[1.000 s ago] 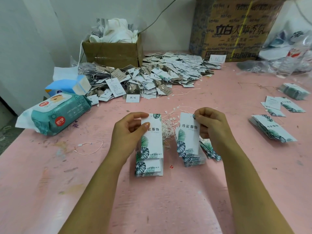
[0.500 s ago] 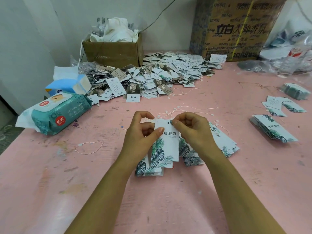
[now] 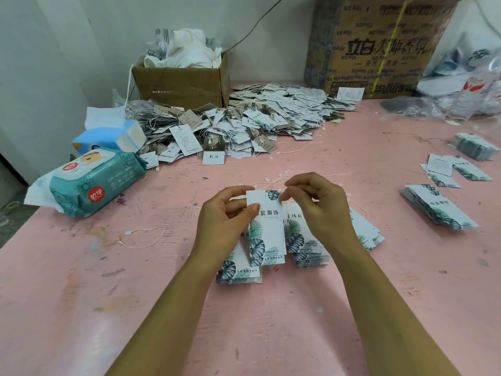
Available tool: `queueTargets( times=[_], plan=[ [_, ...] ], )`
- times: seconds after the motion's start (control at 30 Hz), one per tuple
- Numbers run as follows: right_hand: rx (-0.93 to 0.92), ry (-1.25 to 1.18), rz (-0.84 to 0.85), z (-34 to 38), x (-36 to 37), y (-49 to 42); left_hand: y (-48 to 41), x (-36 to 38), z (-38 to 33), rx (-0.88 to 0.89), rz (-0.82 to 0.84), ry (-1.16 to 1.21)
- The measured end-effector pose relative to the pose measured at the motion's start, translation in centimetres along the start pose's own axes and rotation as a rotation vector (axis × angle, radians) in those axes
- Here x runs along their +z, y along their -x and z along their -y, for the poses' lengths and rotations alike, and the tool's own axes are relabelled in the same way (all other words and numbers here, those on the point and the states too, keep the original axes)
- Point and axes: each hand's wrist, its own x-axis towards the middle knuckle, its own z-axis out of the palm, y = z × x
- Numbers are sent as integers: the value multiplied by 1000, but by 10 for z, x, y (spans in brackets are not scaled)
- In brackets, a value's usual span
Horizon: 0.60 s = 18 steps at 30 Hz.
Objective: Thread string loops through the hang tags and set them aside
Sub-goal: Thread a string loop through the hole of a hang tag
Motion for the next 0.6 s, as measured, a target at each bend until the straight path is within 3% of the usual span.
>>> queueTargets(
  times=[0.2,0.6],
  plan=[
    [31,42,22,-1,3,1,0,-1,-2,1,-16,-26],
    [-176,353,31,-2,9,4,3,4,-5,21,-10,16]
  ],
)
